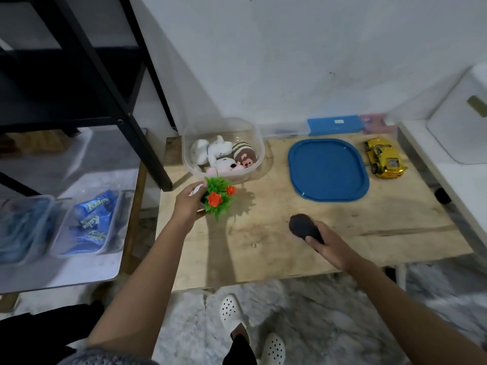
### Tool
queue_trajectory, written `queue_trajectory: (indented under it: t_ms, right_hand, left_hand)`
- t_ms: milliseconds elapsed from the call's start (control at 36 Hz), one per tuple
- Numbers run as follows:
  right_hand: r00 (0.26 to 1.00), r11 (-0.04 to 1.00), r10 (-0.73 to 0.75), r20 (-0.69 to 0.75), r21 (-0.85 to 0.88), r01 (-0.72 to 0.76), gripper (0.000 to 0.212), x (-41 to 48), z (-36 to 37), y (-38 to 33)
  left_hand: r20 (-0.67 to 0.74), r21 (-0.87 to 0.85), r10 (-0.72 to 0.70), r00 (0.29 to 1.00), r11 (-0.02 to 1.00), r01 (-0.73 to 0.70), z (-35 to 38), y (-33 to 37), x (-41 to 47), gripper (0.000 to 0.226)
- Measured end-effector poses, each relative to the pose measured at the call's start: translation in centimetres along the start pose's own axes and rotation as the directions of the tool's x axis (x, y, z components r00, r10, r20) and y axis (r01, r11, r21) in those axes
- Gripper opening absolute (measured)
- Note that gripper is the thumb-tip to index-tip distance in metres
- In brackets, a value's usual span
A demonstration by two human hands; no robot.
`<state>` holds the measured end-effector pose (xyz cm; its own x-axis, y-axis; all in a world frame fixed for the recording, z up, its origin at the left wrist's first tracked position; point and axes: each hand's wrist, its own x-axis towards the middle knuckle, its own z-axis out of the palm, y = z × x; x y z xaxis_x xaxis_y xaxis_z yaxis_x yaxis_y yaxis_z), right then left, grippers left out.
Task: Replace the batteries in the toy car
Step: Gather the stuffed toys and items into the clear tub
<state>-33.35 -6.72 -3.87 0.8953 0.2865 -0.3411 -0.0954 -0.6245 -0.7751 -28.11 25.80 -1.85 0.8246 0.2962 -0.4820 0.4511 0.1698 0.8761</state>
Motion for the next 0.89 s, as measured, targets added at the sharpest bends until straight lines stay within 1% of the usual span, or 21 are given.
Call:
queue_trajectory:
  t_ms: [111,167,250,361,417,500,611,667,722,778,833,889]
  right_hand:
    - [0.989,0.988,-0.009,-0.15,0.153,0.032,0.027,-0.7,0.3,0.2]
    - [0.973,0.974,-0.02,-0.229,0.216,0.071,0.028,-0.9,0.6,0.1]
    - [0.947,0.966,-0.044,-0.317,0.227,0.121,0.023,-1.2,0.7,-1.1]
    - [0.892,0.961,-0.07,-0.447,0.209,0.181,0.022,-0.6,0.3,-3.2]
    - [0.888,0.956,-0.088,-0.451,0.213,0.203,0.021,0.2,-0.1,-4.5]
    - [0.904,0.934,-0.116,-0.412,0.265,0.24,0.023,2.0,-0.7,-6.8]
    - [0.903,0.928,-0.19,-0.385,0.229,0.293,0.012,5.2,-1.3,-10.6]
    - [0.909,0.937,-0.208,-0.36,0.193,0.291,0.008,7.1,-1.5,-12.3]
    - [0.912,0.943,-0.213,-0.351,0.17,0.285,0.014,9.1,-1.7,-13.7]
    - [0.911,0.952,-0.205,-0.357,0.146,0.271,0.021,11.2,-1.9,-14.8]
    - [0.913,0.971,-0.176,-0.369,0.087,0.222,0.027,13.7,-2.1,-15.5]
    - [0.918,0.987,-0.133,-0.373,0.036,0.157,0.031,16.3,-2.2,-15.8]
  left_hand:
    - [0.016,-0.063,-0.001,1.0,0.998,0.002,-0.2,-0.1,-1.7,0.017]
    - [0.024,-0.077,-0.004,1.0,0.997,0.005,-0.1,-0.1,-2.4,0.02]
    - [0.041,-0.091,-0.016,0.999,0.996,0.02,0.1,0.0,-3.5,0.028]
    - [0.07,-0.126,0.015,0.997,0.992,-0.006,0.4,0.8,-4.6,0.03]
    - [0.083,-0.143,0.039,0.996,0.989,-0.027,0.5,1.6,-5.0,0.029]
    - [0.073,-0.16,0.062,0.995,0.986,-0.05,0.6,3.1,-4.7,0.025]
    - [0.022,-0.139,0.072,0.997,0.988,-0.068,0.5,5.2,-2.9,0.029]
    - [0.017,-0.109,0.09,0.996,0.99,-0.088,0.6,6.4,-1.8,0.027]
    - [0.015,-0.077,0.123,0.992,0.99,-0.121,0.7,7.7,-0.4,0.019]
    - [0.008,-0.028,0.153,0.988,0.988,-0.152,0.9,8.9,1.5,0.019]
    - [0.004,0.028,0.182,0.983,0.983,-0.182,1.1,10.1,3.7,0.023]
    - [0.015,0.094,0.232,0.973,0.968,-0.233,1.5,10.9,5.9,0.02]
